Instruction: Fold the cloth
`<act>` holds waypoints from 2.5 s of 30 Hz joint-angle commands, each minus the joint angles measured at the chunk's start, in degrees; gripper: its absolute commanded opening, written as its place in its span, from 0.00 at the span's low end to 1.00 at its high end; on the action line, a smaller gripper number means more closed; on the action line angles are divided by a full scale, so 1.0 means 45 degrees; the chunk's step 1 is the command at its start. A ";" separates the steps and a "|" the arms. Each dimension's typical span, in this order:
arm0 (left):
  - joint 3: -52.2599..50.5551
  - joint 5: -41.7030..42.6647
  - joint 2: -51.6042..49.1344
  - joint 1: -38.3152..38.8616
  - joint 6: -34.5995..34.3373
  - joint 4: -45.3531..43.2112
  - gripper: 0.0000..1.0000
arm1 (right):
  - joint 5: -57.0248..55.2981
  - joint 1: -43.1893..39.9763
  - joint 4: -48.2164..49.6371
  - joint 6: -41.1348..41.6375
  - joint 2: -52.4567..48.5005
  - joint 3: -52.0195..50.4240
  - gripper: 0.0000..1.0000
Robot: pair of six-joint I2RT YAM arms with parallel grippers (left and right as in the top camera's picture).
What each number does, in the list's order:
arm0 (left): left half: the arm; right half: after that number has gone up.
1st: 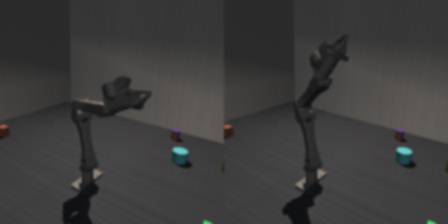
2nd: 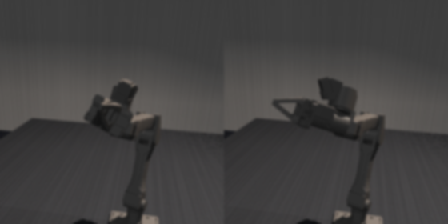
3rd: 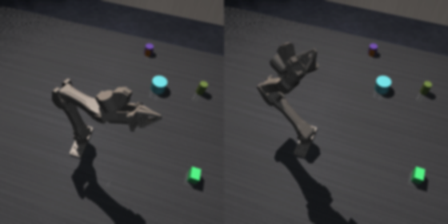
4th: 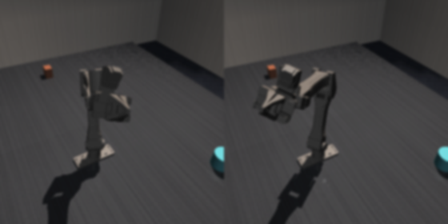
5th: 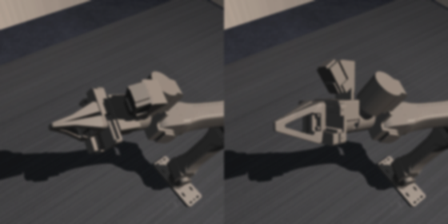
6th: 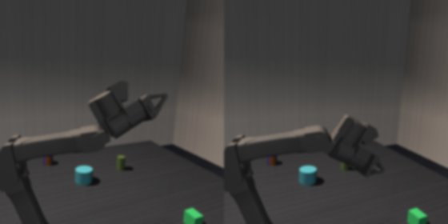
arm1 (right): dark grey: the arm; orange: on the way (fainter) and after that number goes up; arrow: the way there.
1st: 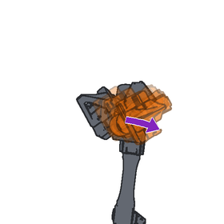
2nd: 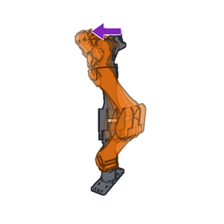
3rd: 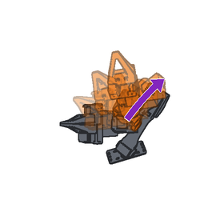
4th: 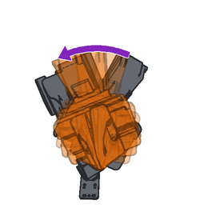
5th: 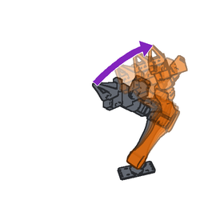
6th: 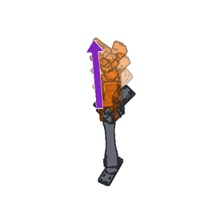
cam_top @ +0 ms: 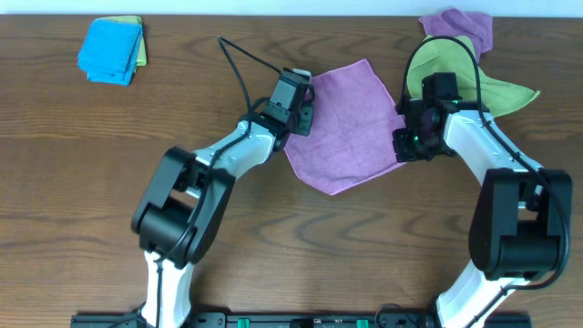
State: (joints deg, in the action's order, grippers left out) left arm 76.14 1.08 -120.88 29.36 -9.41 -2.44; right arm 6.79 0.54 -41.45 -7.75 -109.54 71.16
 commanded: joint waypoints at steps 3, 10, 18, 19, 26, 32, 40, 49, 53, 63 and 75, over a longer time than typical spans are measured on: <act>0.0214 0.0000 -0.0782 -0.0019 0.0869 -0.0850 0.06 | -0.0233 -0.0107 0.0073 0.0194 0.0316 -0.0078 0.01; 0.0214 -0.0981 -0.0991 -0.0019 0.1360 -0.1331 0.06 | -0.1234 -0.0107 0.0063 0.0194 0.0311 -0.0078 0.01; 0.0214 -0.1530 -0.1627 -0.0019 0.2220 -0.2482 0.05 | -0.1321 -0.0107 -0.0049 0.0199 0.0316 -0.0078 0.01; 0.0214 -0.1622 -0.1671 -0.0019 0.2351 -0.2589 0.05 | -0.1321 -0.0107 -0.0078 0.0199 0.0316 -0.0078 0.01; 0.0214 -0.2055 -0.1953 -0.0034 0.2977 -0.2875 0.06 | -0.1812 -0.0107 -0.0155 0.0675 0.0311 -0.0078 0.01; 0.0214 -0.2380 -0.1972 -0.0194 0.3531 -0.3206 0.05 | -0.1841 -0.0102 -0.0306 0.1253 0.0316 -0.0160 0.01; 0.0214 -0.2327 -0.1972 -0.0481 0.3526 -0.3211 0.06 | -0.1370 -0.0029 0.0413 0.1773 0.0316 -0.1447 0.01; 0.0214 -0.1967 -0.1972 -0.0743 0.3531 -0.3211 0.06 | -0.1302 0.0733 0.0733 0.2161 0.0311 -0.2040 0.02; 0.0214 -0.1311 -0.1972 -0.0971 0.3531 -0.3211 0.06 | -0.1059 0.1234 0.0398 0.2351 0.0316 -0.2040 0.02; 0.0214 -0.0238 -0.1972 -0.2016 0.3944 -0.3347 0.06 | -0.0253 0.3303 -0.0369 0.3249 0.0316 -0.2040 0.01; 0.0214 0.0437 -0.1972 -0.2579 0.4046 -0.3589 0.06 | 0.0000 0.4532 -0.0612 0.3793 0.0316 -0.2040 0.01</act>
State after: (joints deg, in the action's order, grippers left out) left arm 76.23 1.78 -128.27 18.04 7.79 -18.41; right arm 6.22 20.80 -43.90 7.55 -107.24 63.57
